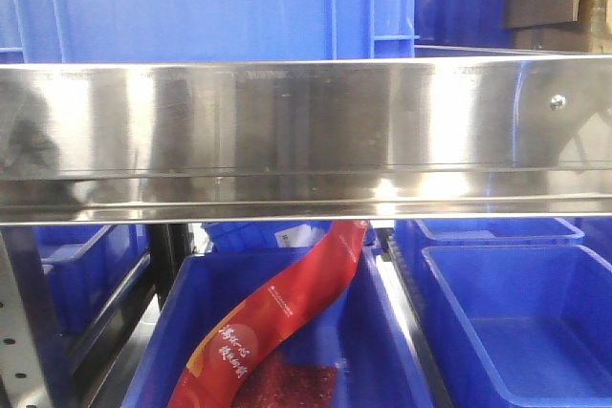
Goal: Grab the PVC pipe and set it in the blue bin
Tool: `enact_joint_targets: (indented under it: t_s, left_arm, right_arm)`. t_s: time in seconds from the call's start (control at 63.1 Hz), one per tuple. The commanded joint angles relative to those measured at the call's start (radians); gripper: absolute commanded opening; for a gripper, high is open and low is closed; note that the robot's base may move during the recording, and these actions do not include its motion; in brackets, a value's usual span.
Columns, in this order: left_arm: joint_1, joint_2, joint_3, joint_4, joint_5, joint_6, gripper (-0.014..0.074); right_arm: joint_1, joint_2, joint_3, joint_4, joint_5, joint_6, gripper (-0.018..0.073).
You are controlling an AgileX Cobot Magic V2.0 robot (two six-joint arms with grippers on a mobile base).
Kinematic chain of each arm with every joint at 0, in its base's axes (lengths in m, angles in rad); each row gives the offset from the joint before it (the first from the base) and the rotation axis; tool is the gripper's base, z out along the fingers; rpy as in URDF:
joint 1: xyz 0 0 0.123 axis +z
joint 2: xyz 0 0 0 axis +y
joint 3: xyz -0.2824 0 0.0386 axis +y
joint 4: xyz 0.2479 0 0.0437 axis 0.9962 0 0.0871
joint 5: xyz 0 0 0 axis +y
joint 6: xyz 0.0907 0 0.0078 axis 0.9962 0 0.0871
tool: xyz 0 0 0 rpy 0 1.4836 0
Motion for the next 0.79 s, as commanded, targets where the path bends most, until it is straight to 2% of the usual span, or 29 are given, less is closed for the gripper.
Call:
enact_joint_targets:
  t_s: [0.0, 0.285, 0.492, 0.777]
  left_arm:
    - [-0.003, -0.006, -0.002, -0.002, -0.011, -0.001, -0.0111]
    - [-0.003, -0.006, -0.002, -0.002, -0.011, -0.001, -0.0111]
    - [-0.003, -0.006, -0.002, -0.002, -0.011, -0.001, -0.0111]
    - [-0.003, -0.006, -0.002, -0.002, -0.011, -0.001, -0.0111]
  right_arm:
    - [-0.007, -0.002, 0.003, 0.006, 0.0, 0.003, -0.0165]
    - [-0.007, -0.002, 0.003, 0.006, 0.022, 0.003, -0.0165]
    - [-0.084, -0.002, 0.003, 0.013, 0.019, 0.003, -0.0165]
    - [-0.086, -0.002, 0.003, 0.013, 0.015, 0.003, -0.0165]
